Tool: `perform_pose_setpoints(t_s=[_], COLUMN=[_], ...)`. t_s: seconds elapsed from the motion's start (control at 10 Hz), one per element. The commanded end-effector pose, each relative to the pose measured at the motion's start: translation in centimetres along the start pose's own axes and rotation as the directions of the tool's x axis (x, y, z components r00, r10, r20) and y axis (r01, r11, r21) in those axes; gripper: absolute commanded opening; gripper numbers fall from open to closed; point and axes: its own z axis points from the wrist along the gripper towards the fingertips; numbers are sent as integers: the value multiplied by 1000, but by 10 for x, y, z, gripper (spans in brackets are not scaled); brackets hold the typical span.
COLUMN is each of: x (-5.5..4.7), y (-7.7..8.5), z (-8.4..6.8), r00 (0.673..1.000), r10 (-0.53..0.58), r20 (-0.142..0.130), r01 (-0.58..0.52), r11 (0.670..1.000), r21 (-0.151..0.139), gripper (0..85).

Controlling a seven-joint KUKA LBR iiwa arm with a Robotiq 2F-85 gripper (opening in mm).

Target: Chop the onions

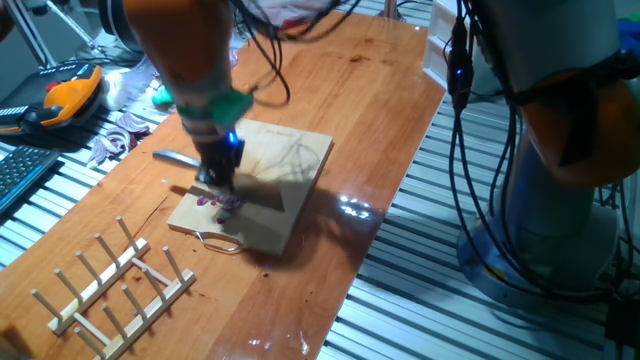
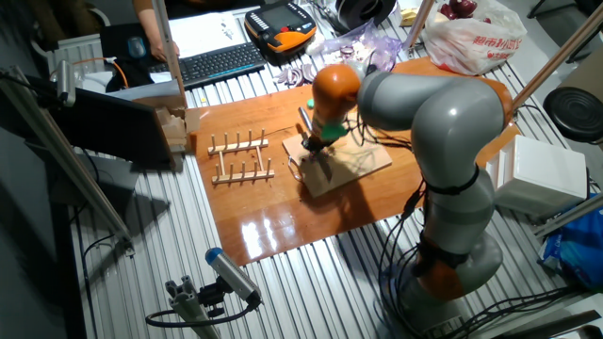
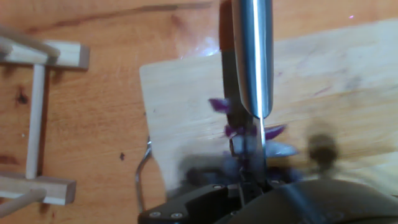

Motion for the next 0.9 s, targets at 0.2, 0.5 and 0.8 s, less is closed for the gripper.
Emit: perform_pose_setpoints(t_s=[0.2,0.5,0.8], x=[-6,-6,-9], y=[-18,-18,-20], z=[-31,-32,-33], r00=[1000,1000,1000], r10=[-4,12,14], r20=[4,18,10], r01=[4,-11,-14], r11=[1000,999,999], r21=[-19,-36,-45], gripper=[0,0,0])
